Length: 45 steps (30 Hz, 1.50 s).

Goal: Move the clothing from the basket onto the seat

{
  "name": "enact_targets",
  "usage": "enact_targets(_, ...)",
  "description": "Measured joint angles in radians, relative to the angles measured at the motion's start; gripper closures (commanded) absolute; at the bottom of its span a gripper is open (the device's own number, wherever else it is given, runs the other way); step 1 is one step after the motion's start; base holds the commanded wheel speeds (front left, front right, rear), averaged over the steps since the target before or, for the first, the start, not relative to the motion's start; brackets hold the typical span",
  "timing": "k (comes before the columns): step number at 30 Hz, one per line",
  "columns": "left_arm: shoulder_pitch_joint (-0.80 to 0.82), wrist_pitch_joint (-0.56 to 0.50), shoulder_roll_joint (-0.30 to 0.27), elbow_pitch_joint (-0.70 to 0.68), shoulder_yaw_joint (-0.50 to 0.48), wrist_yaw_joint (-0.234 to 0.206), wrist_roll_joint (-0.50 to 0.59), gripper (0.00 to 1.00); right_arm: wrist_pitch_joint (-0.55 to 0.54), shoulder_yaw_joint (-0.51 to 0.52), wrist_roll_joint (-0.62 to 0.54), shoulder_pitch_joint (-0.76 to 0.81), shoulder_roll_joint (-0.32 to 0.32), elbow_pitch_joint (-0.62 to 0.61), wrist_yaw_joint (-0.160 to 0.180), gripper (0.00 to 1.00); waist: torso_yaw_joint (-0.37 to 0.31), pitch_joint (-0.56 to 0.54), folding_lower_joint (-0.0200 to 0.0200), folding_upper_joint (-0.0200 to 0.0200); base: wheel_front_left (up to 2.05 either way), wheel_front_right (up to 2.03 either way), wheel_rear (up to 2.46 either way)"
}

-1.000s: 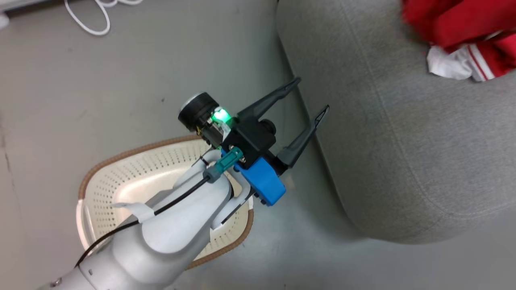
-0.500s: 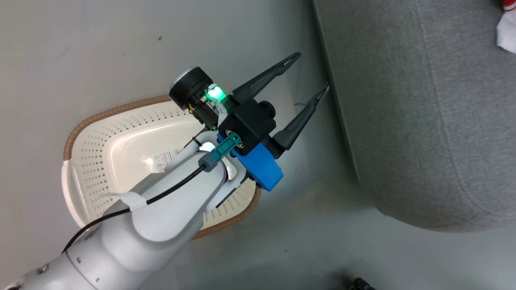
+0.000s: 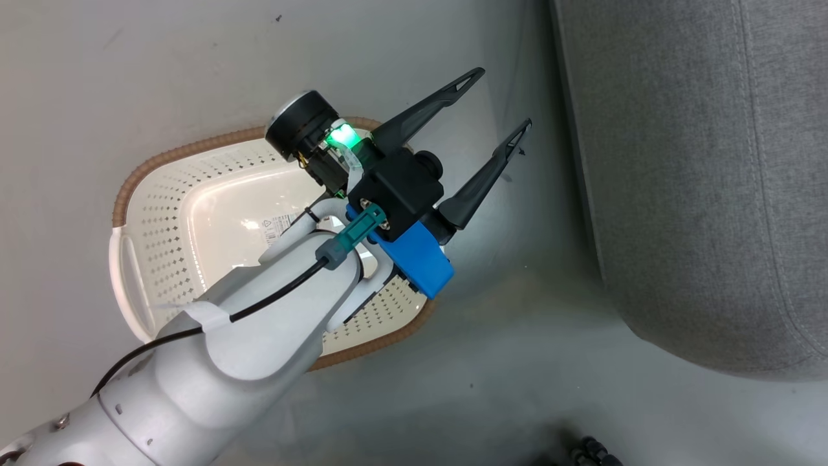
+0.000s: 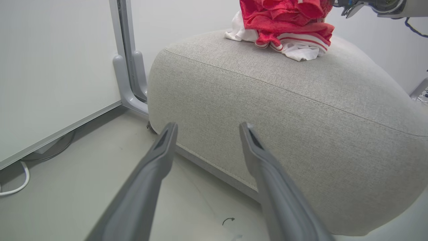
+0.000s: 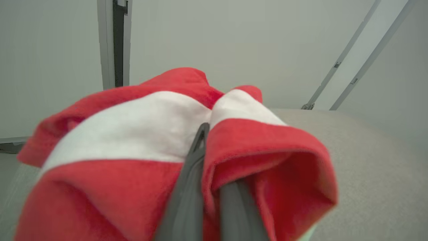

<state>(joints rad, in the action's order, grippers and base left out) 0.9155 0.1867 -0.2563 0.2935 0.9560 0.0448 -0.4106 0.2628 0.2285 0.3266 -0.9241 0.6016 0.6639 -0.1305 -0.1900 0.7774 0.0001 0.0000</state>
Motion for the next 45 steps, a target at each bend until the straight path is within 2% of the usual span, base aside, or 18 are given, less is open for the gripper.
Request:
enact_targets(4,0.002,0.001,-0.001,0.002,0.001,0.0,0.0,0.0,0.0,-0.012,0.002,0.0,-0.015,0.039,0.0,1.0,0.005,-0.001,0.0,0.0,0.0,0.0,0.0)
enact_targets(5,0.002,0.001,-0.002,0.003,0.001,-0.001,-0.001,0.0,0.0,-0.01,0.002,-0.001,-0.017,0.038,0.0,0.91,0.004,-0.004,0.0,0.0,0.0,0.0,0.0)
enact_targets(6,0.002,0.002,-0.003,0.006,0.001,-0.001,-0.002,0.0,0.0,-0.001,0.006,0.0,-0.021,0.035,0.0,0.6,0.004,-0.008,0.0,0.0,0.0,0.0,0.0)
enact_targets(7,0.002,0.005,-0.003,0.008,0.002,-0.001,-0.003,0.0,0.0,0.006,0.011,0.001,-0.025,0.035,0.0,0.0,0.003,-0.013,0.0,-0.0001,0.0,0.0,0.0)
enact_targets(16,-0.039,0.048,0.014,0.039,-0.005,-0.014,-0.029,0.0,0.0,0.035,-0.009,0.164,-0.064,-0.06,0.0,0.0,0.001,-0.11,-0.0001,0.0,0.0,0.0,0.0)
enact_targets(26,-0.142,0.073,0.027,0.052,-0.068,-0.037,-0.058,0.0,0.0,0.109,-0.037,0.402,-0.157,-0.211,0.0,0.0,0.0,-0.274,-0.0001,0.0,0.0,0.0,0.0)
enact_targets(30,-0.21,0.075,0.026,0.017,-0.133,-0.046,-0.054,0.0,0.0,0.111,-0.056,0.487,-0.207,-0.291,0.0,0.0,0.009,-0.341,-0.0002,0.0,0.0,0.0,0.0)
enact_targets(37,-0.353,0.075,0.02,-0.048,-0.295,-0.07,-0.019,0.0,0.0,0.036,-0.089,0.591,-0.283,-0.407,0.0,0.0,0.045,-0.444,-0.0003,0.0,0.0,0.0,0.0)
enact_targets(45,-0.514,0.075,0.043,-0.091,-0.493,-0.062,0.029,0.0,0.0,-0.053,-0.098,0.657,-0.356,-0.48,0.0,0.0,0.108,-0.538,-0.0003,0.0,0.0,0.0,0.0)
